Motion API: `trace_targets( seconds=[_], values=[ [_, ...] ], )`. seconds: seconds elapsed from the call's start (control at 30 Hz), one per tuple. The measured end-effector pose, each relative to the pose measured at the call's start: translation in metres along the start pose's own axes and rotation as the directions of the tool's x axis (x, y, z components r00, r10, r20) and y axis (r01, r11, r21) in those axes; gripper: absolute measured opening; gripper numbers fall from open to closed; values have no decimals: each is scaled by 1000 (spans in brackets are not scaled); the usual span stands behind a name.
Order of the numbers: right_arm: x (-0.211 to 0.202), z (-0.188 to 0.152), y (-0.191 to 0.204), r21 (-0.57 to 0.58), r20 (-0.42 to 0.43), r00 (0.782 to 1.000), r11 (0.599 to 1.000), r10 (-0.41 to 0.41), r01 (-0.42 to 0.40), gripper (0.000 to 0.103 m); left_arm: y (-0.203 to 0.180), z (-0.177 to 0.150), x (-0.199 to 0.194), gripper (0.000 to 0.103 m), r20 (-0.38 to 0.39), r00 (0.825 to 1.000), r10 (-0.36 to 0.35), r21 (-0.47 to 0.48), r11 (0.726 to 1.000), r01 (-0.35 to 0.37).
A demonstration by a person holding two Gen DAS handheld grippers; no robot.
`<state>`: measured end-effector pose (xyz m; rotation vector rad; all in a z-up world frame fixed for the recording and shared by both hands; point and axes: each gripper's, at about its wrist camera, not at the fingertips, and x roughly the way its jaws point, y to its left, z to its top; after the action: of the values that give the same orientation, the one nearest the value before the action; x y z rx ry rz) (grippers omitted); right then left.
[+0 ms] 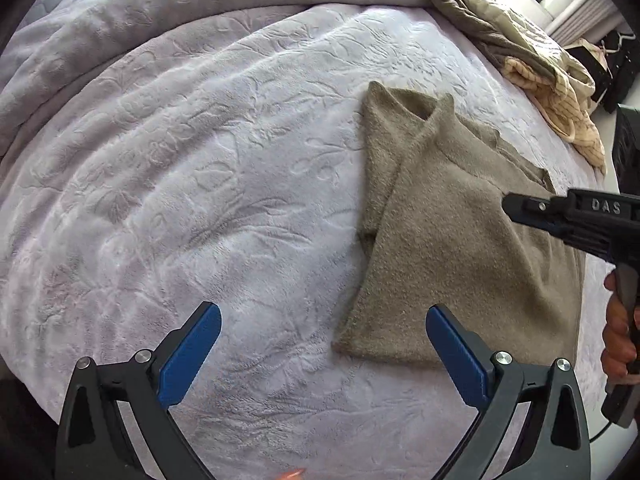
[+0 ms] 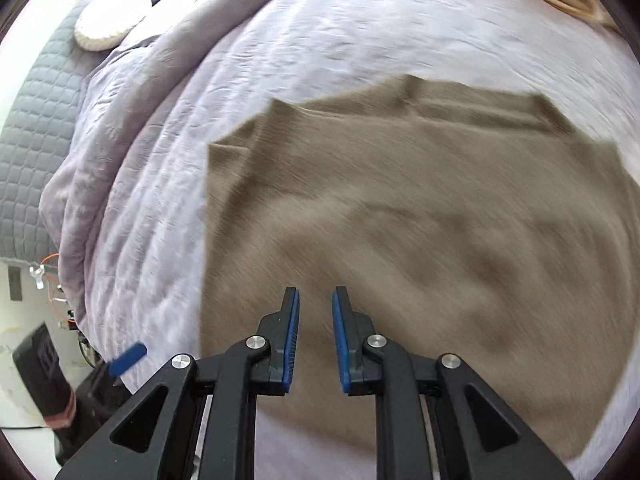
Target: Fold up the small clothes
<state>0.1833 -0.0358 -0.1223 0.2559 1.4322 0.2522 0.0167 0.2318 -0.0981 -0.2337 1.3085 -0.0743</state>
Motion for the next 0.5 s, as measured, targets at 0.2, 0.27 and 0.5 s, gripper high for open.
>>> trace_targets(
  seconds=[0.2,0.27,0.5],
  values=[
    [37,48,28,-36,55,997,998,-56,58,19,15,16,17,103,-46,999,-6,-33,999,4],
    [54,58,30,-18,42,998,999,-43,43,18,18,18,17,103,-32,999,0,-29,1000,-1],
    [78,73,64,-163,36,994,981,-102,106,23,25,20,12,103,-13,1000,-26,-37,999,26]
  ],
)
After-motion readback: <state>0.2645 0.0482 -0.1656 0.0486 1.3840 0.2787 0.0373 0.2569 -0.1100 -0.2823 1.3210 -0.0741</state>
